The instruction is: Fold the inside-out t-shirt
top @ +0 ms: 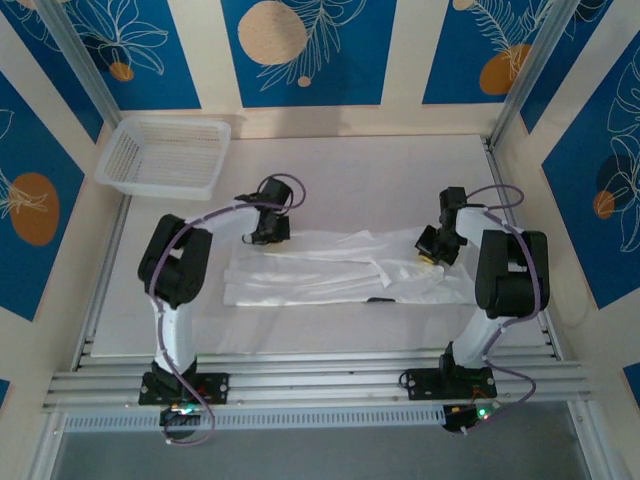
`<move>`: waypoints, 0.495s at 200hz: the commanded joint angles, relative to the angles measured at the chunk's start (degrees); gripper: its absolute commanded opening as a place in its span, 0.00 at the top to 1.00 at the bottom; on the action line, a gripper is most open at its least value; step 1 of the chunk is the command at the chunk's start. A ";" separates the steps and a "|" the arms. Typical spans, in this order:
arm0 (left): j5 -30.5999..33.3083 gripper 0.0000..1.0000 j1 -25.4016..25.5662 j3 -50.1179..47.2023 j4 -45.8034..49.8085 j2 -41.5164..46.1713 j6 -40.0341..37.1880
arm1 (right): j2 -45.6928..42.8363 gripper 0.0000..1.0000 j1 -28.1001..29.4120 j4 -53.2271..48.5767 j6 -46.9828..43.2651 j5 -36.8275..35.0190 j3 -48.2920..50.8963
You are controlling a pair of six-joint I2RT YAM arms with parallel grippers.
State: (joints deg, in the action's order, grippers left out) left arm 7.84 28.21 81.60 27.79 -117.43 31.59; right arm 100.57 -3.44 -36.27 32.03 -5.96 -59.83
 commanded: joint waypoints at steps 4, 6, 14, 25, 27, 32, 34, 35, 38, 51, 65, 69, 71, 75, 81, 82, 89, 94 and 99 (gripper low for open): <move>-0.51 1.00 0.01 13.12 2.43 -13.07 0.58 | 2.57 1.00 0.35 -3.26 -0.57 0.67 -0.11; -0.66 1.00 -0.02 14.70 2.75 -14.84 0.57 | 2.49 1.00 0.36 -3.34 -0.57 0.90 -0.11; -1.16 1.00 -0.08 20.52 3.87 -18.99 0.48 | 2.04 1.00 0.58 -3.80 -0.29 1.89 -0.15; -1.49 1.00 -0.20 28.67 5.36 -24.39 0.72 | 0.87 1.00 1.11 -4.39 0.54 4.14 0.34; -2.12 1.00 -0.29 30.65 6.06 -25.28 0.69 | 0.64 1.00 1.30 -4.41 0.70 4.84 0.47; -5.02 1.00 -0.86 36.20 8.65 -28.47 0.92 | -0.21 1.00 1.89 -4.42 1.12 6.31 1.01; -5.59 1.00 -1.09 38.59 9.80 -29.66 1.65 | -0.58 0.99 2.20 -4.42 1.35 6.81 1.27; -5.88 1.00 -1.16 39.67 9.80 -30.12 2.20 | -0.74 0.99 2.47 -4.38 1.45 7.13 1.37; -7.00 1.00 -1.28 42.55 10.67 -31.82 2.58 | -1.30 0.99 3.08 -4.33 1.90 7.83 1.87; -7.88 1.00 -1.33 52.24 12.32 -36.34 2.56 | -3.74 0.97 6.36 -4.03 4.48 10.65 4.20; -8.51 1.00 -1.31 58.09 11.74 -38.28 2.70 | -6.83 0.96 11.64 -3.20 8.99 14.52 7.72; -8.47 1.00 -1.31 58.85 11.19 -38.26 2.67 | -7.85 0.96 13.63 -2.25 10.60 15.56 9.02; -8.48 1.00 -1.31 59.15 10.55 -38.19 2.63 | -8.44 0.96 14.85 -1.77 11.43 16.05 9.56; -8.33 1.00 -1.31 59.41 9.63 -38.00 2.60 | -9.30 0.95 17.20 -0.31 13.33 17.05 11.02; -8.09 1.00 -1.31 59.46 8.39 -37.46 2.82 | -10.50 0.95 21.12 2.57 16.58 18.24 13.50; -8.05 1.00 -1.36 59.46 8.14 -37.36 2.84 | -10.67 0.95 21.69 3.12 17.19 18.43 13.86; -7.86 1.00 -1.47 59.54 6.80 -36.75 2.93 | -11.39 0.95 26.57 6.90 21.13 19.79 16.12; -7.79 1.00 -1.53 59.68 6.25 -36.35 2.94 | -11.54 0.94 29.62 9.48 23.88 20.68 17.27; -7.75 1.00 -1.64 59.70 6.01 -35.80 2.92 | -11.32 0.94 32.76 11.89 26.22 21.18 17.94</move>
State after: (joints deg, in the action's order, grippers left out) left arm 1.61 27.27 139.09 32.53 -153.25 33.39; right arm 91.11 17.23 -32.99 43.79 6.11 -47.27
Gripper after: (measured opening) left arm 0.042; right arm 0.056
